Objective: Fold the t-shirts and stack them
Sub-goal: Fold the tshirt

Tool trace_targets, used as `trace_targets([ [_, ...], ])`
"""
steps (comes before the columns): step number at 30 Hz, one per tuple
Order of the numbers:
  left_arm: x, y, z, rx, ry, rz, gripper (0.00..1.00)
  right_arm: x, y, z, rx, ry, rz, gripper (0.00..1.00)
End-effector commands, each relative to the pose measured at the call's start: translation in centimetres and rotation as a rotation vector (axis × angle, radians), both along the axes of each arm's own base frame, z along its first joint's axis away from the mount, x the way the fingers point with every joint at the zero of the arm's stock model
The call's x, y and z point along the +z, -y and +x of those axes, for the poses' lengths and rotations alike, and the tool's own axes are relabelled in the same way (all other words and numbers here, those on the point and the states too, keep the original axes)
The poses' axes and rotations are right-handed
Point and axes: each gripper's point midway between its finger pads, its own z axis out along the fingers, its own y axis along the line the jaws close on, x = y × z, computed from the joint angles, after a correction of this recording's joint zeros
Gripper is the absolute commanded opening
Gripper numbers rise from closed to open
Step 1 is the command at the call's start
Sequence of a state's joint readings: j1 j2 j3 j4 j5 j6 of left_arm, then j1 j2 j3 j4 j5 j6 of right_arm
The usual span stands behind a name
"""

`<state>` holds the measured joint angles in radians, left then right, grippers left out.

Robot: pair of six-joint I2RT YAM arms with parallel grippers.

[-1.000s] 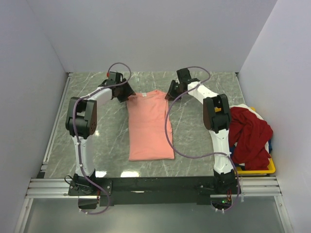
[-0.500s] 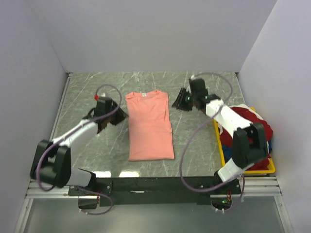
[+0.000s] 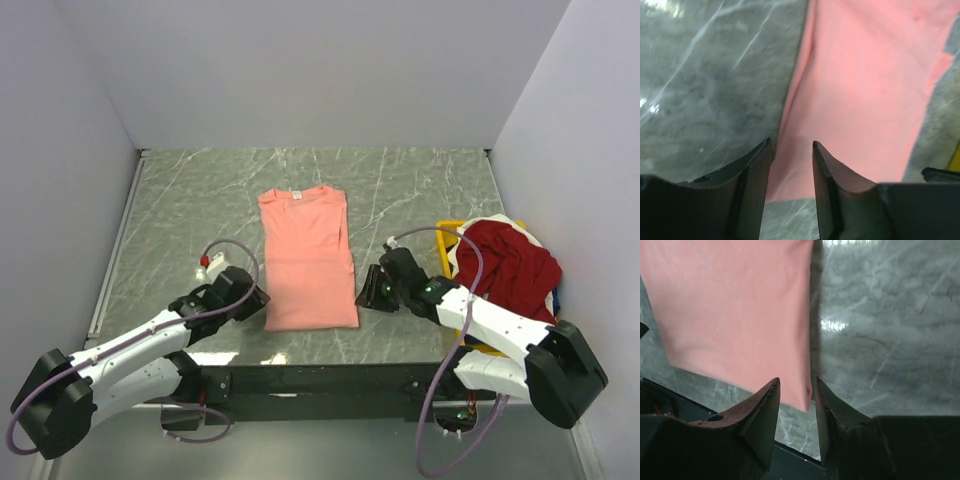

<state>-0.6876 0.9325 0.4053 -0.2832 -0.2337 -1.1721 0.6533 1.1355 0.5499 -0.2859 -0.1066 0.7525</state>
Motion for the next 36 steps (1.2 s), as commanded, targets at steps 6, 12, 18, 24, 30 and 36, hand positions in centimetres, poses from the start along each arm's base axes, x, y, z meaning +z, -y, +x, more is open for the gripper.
trace_targets([
  [6,-1.7,-0.6,-2.3,0.123,-0.035,-0.020,0.47,-0.4,-1.1,-1.6,-0.040,0.009,0.087,0.43],
  [12,-2.6,-0.4,-3.2,0.118,-0.045,-0.069,0.48,-1.7,-0.9,-2.6,-0.074,-0.022,0.125,0.43],
  [18,-3.5,-0.6,-4.0,0.116,-0.065,-0.080,0.46,-2.7,-1.1,-3.0,-0.082,-0.050,0.147,0.43],
  [24,-3.9,-0.6,-4.6,0.107,-0.075,-0.089,0.43,-3.4,-1.2,-3.5,-0.086,-0.074,0.160,0.43],
  [30,-3.1,0.1,-4.8,0.075,-0.047,-0.125,0.44,-3.7,-1.1,-3.8,-0.088,-0.083,0.174,0.43],
  [36,-3.7,-0.2,-5.2,0.081,-0.074,-0.101,0.39,-4.0,-1.2,-4.3,-0.088,-0.105,0.181,0.43],
])
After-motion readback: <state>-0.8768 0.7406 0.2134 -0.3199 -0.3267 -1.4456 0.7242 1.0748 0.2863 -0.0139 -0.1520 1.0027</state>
